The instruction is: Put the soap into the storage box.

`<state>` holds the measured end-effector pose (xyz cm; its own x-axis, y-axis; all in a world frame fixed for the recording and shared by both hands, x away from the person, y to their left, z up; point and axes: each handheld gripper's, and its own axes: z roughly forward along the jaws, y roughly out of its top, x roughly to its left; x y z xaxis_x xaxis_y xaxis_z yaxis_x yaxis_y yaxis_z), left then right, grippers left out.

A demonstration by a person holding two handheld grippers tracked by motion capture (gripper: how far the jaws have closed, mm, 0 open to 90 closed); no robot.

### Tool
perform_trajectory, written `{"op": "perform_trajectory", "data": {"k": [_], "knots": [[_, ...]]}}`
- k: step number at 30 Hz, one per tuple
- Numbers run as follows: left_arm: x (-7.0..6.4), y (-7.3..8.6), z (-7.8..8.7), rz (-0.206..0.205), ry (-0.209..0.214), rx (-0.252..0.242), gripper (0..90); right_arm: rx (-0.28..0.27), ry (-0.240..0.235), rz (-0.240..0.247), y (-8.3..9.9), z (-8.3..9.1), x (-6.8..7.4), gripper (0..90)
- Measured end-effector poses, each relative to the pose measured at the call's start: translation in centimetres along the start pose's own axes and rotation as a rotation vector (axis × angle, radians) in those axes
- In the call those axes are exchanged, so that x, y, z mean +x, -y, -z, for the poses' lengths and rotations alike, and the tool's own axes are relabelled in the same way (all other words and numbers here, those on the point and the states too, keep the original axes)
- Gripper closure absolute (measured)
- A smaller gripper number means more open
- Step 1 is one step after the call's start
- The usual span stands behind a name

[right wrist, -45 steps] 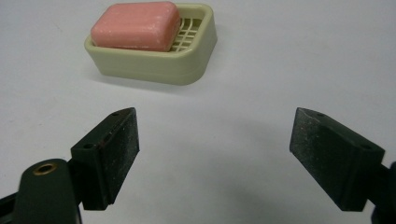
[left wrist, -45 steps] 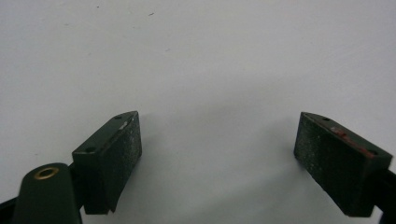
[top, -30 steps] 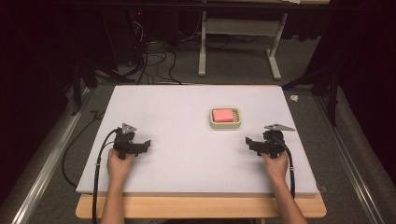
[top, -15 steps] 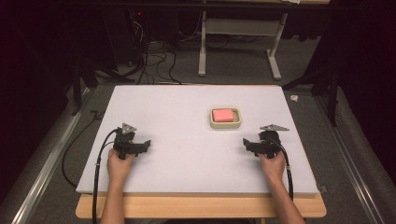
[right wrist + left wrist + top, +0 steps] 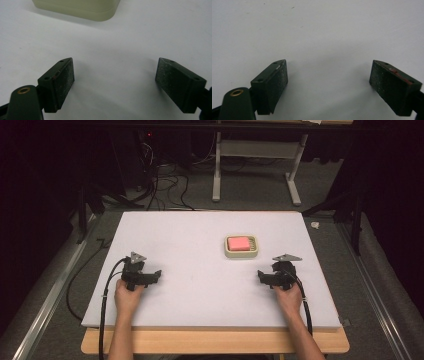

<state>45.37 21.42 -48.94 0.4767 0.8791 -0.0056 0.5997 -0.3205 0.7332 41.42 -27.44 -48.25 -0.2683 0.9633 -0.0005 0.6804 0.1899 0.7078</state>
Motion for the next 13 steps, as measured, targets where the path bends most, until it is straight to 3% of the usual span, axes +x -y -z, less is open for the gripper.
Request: {"op": "perform_trajectory", "data": {"k": [1, 13], "knots": [[0.0, 0.0, 0.0, 0.0, 0.0, 0.0, 15.5, 0.004, 0.013, 0.021, -0.01, -0.09, 0.24, 15.4], [-0.02, 0.0, 0.0, 0.0, -0.001, 0.0, 15.4, 0.007, 0.0, 0.023, 0.01, -0.11, 0.24, 15.2]]}}
